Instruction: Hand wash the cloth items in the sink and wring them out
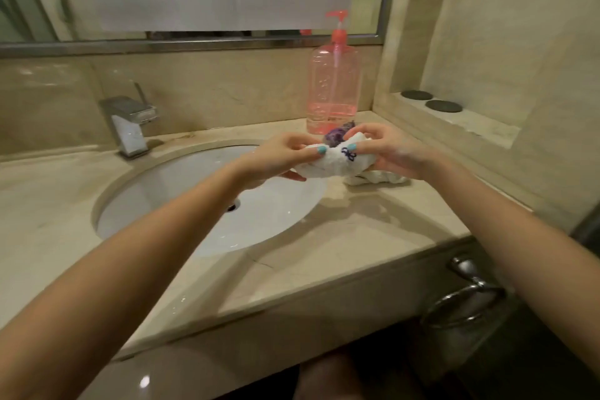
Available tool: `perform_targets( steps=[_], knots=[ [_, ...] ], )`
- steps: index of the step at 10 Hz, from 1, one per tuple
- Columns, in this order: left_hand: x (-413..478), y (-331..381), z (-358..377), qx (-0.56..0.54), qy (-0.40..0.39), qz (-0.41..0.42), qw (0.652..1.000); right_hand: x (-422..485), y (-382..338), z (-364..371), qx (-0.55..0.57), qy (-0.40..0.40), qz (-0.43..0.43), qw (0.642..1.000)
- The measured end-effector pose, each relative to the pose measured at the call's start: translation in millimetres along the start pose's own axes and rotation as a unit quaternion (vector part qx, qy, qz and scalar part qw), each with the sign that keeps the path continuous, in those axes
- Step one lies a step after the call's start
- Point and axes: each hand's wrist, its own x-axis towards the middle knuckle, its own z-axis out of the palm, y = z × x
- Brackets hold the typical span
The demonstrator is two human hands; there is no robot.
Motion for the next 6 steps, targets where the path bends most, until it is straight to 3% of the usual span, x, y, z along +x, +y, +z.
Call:
perform_targets(
  steps=[2, 3, 4, 5, 6],
  knots=[
    [40, 20, 86, 0.116, 0.117, 0.099, 0.981, -49, 28, -67, 0.024, 0.12, -0.001, 0.993],
    [50, 2, 116, 0.173, 0.146, 0.093, 0.97, -55, 68, -71, -0.031, 0.171, -0.003, 0.985],
    [53, -15, 124, 0.15, 0.177, 0.061, 0.971, -50, 91, -67, -0.146, 0.21, -0.055, 0.965],
    [55, -21, 122, 0.142, 0.211, 0.054, 0.966, -38, 91, -70, -0.239, 0.24, -0.065, 0.938],
    [53, -14, 116, 0.206, 0.196, 0.038, 0.958, -28, 78, -71, -0.282, 0.237, -0.047, 0.929]
  ],
)
